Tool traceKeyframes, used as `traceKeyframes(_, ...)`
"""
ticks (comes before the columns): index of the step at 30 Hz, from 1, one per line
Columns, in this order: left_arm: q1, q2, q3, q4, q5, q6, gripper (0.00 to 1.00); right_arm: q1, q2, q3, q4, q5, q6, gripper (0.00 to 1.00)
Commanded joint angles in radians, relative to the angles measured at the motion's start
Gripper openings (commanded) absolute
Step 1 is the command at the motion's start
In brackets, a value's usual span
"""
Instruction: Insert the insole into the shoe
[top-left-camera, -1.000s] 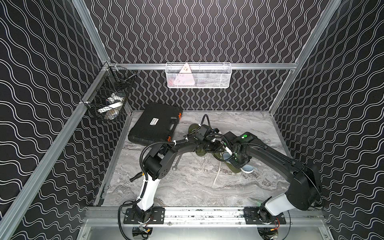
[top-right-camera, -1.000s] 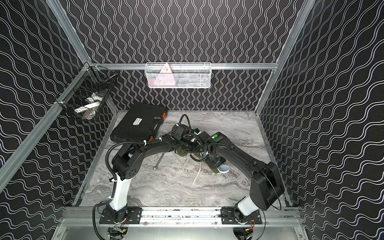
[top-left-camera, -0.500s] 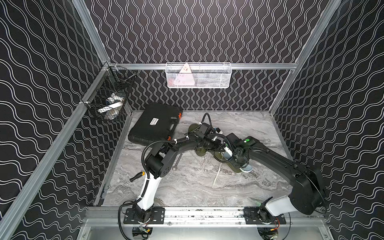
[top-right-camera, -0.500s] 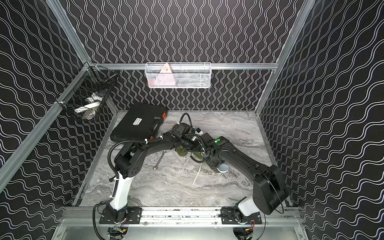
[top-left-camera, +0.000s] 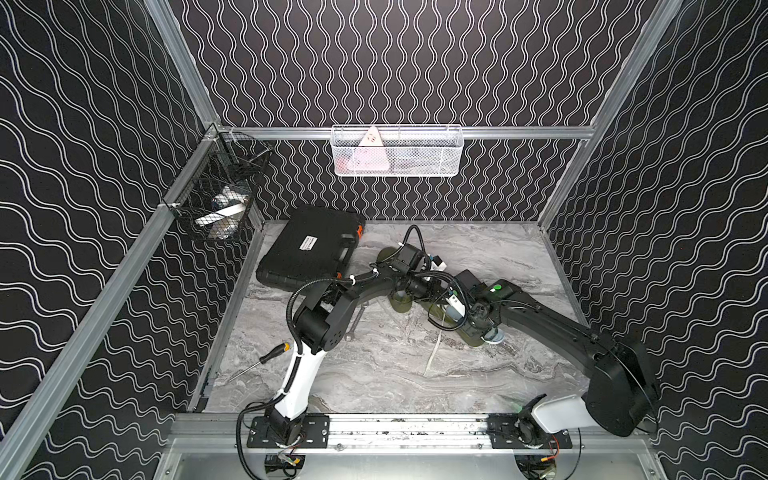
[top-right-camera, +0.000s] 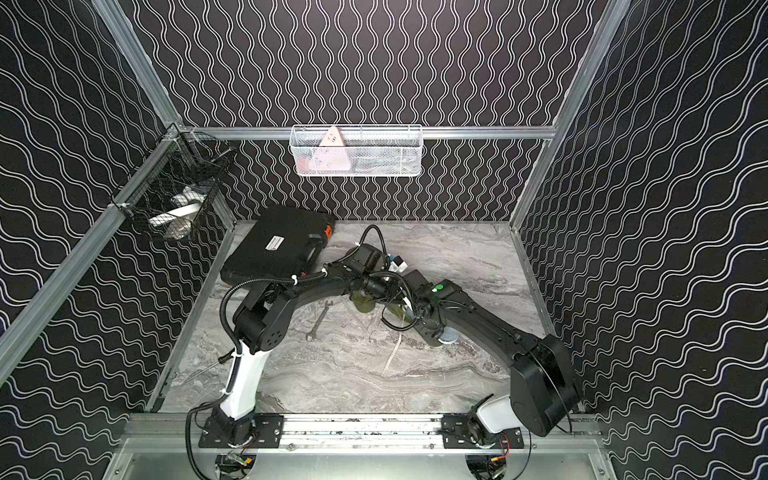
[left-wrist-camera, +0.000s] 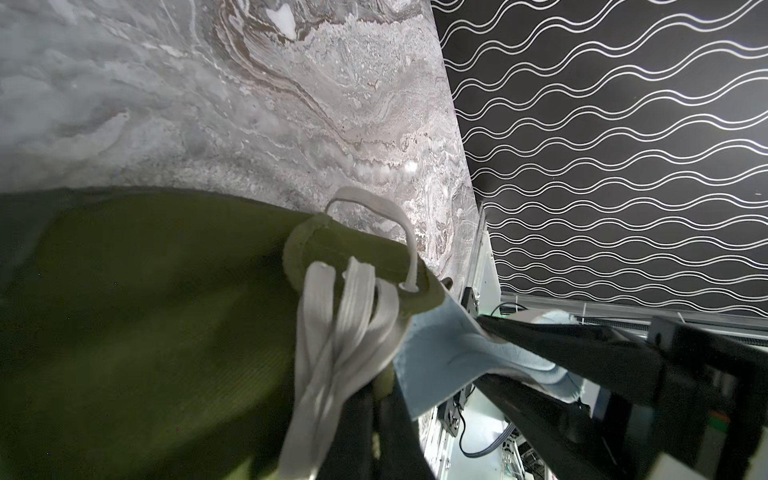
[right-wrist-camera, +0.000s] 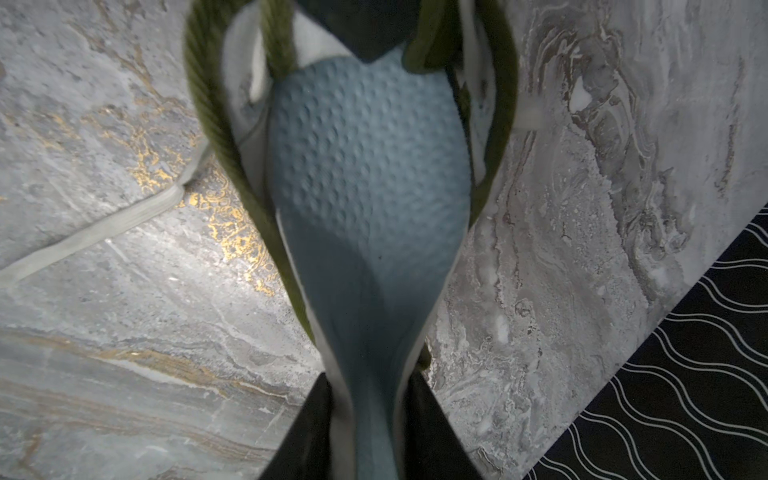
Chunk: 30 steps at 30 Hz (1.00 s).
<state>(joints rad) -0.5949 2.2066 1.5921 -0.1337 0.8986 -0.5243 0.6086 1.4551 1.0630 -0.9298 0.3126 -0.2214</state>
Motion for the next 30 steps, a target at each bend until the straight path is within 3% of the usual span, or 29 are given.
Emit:
traceKeyframes(1, 0.004, 0.000, 0.007, 0.015, 0.073, 0.007, 0.00, 0.000, 0.000, 0.001, 0.080, 0.004, -0.030, 0.31)
traceKeyframes(7, 0.024, 0.006, -0.042, 0.181, 0.137, -0.121, 0.00, 0.001, -0.061, -0.083, 0.144, -0.014, -0.050, 0.29)
traceKeyframes(21, 0.023, -0.002, -0.053, 0.115, 0.115, -0.077, 0.00, 0.000, 0.001, -0.095, 0.250, -0.056, -0.042, 0.30)
traceKeyframes(24, 0.024, -0.009, -0.057, 0.104, 0.087, -0.071, 0.00, 0.001, -0.037, -0.121, 0.222, -0.060, -0.033, 0.41)
traceKeyframes(30, 0.025, -0.021, -0.051, 0.091, 0.038, -0.070, 0.00, 0.000, -0.070, -0.108, 0.120, -0.092, 0.003, 0.79)
